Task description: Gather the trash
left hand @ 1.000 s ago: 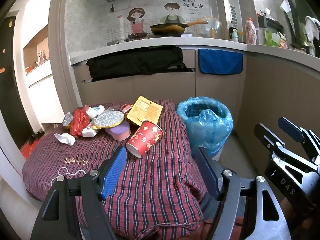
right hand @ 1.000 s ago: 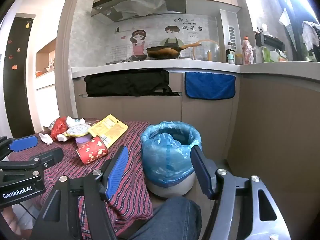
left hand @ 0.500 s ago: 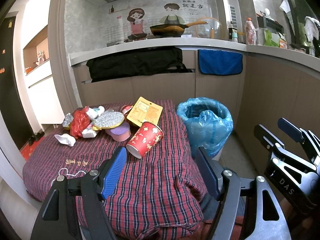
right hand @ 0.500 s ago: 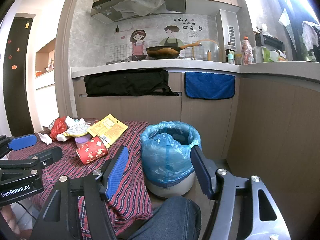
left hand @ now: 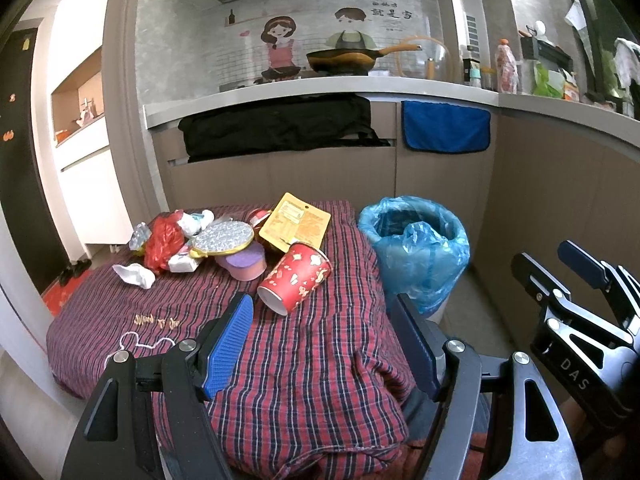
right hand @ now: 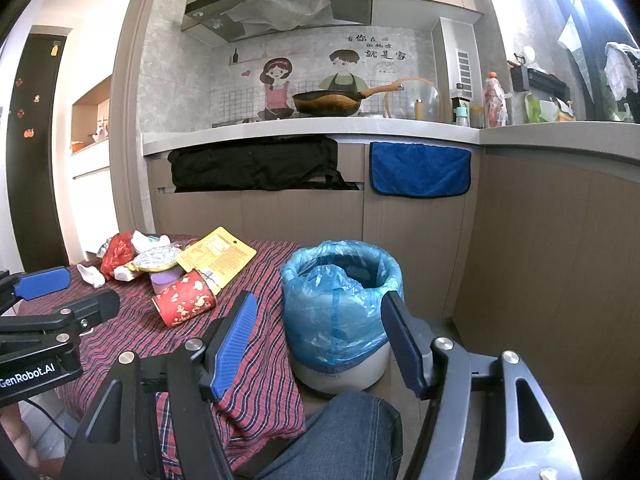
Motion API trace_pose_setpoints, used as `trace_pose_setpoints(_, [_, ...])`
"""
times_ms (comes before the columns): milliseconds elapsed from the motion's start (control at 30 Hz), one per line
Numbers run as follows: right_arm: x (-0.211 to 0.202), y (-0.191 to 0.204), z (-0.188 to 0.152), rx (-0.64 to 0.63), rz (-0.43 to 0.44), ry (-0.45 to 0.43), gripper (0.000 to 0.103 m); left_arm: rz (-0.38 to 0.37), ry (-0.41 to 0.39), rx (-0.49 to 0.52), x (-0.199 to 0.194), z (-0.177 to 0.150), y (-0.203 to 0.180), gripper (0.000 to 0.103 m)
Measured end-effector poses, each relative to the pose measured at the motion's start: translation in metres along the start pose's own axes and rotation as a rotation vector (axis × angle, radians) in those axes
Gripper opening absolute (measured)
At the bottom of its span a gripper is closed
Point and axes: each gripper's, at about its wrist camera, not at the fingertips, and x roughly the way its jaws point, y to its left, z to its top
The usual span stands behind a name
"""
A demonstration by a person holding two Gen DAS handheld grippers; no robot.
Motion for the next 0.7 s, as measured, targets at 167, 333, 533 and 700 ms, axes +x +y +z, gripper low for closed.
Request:
trace_pose_setpoints(167, [0.0001, -0.0002, 0.0005, 0.000, 0.000, 0.000, 0.061, 0.001, 0.000, -0.001, -0.0020, -0.0013, -0.0003, 0.072])
trace_pose_setpoints(333, [0.0000, 0.0003, 0.0006, 0.000, 0.000, 0.001, 0.061, -0.001, 0.002, -0.002, -0.0015, -0.0016, 0.0018, 0.072])
trace_pose_setpoints(533, [0.0002, 0.0004, 0.0004, -0.001, -0.001, 0.001, 0.061, 0.001, 0.000, -0.002, -0.0019, -0.0015, -0.0009, 0.072])
trace_pose_setpoints(700, [-0.0001, 0.0005, 0.0005, -0.001, -0.001, 0.001, 0.061, 0.001, -0.001, -0.002, -0.0018, -0.0017, -0.0009, 0.072])
